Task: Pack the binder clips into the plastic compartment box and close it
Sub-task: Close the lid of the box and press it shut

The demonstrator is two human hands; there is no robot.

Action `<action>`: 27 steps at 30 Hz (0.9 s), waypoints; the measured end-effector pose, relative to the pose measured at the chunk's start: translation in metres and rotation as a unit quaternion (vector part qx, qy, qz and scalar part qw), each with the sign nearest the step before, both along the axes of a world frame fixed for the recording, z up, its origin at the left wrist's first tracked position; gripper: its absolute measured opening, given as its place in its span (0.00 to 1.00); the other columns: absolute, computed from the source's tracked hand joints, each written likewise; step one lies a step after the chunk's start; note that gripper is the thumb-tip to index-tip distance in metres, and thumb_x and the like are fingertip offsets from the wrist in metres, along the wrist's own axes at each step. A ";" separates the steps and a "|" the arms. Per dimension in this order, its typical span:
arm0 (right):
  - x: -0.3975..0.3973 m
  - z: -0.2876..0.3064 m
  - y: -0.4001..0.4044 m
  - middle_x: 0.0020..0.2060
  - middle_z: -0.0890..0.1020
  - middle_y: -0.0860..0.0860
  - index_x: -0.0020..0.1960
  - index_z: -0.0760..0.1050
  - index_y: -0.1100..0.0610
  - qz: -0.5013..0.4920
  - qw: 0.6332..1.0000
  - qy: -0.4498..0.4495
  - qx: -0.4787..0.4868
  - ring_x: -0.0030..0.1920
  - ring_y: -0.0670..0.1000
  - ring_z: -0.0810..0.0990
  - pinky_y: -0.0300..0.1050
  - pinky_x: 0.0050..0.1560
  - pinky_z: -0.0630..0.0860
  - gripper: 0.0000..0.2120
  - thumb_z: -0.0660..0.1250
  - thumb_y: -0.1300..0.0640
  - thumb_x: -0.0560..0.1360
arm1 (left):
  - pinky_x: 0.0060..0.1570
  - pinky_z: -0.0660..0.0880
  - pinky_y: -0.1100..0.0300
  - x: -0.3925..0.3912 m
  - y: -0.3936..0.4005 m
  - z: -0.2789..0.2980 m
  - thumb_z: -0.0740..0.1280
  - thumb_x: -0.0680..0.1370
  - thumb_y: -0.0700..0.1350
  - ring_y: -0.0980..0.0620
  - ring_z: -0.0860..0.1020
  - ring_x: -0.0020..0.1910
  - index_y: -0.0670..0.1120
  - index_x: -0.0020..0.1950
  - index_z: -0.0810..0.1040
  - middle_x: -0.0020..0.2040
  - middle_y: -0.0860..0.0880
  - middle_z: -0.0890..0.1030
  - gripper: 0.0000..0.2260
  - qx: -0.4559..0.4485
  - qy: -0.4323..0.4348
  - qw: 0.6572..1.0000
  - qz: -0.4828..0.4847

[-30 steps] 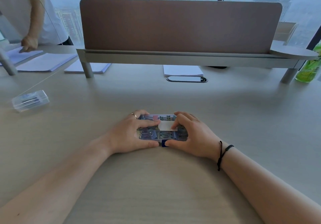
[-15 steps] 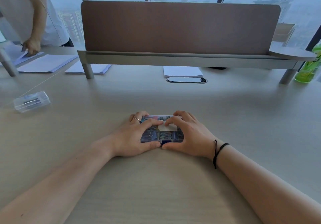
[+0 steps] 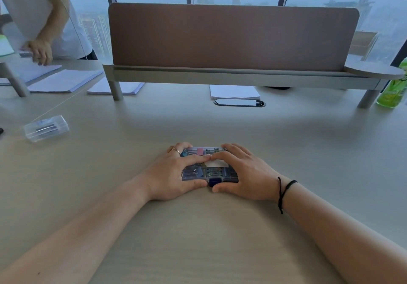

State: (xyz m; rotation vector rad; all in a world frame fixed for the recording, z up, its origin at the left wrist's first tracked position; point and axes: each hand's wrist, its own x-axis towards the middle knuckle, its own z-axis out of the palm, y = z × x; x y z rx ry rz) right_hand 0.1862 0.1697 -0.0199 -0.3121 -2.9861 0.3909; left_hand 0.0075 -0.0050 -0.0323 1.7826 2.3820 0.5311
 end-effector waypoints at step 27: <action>0.007 -0.008 -0.005 0.58 0.81 0.47 0.59 0.79 0.49 0.053 0.970 0.208 0.112 0.58 0.50 0.80 0.58 0.64 0.73 0.22 0.70 0.37 0.71 | 0.69 0.68 0.59 -0.006 0.004 -0.003 0.64 0.64 0.78 0.59 0.69 0.68 0.66 0.70 0.70 0.69 0.59 0.66 0.37 0.067 -0.056 0.996 0.001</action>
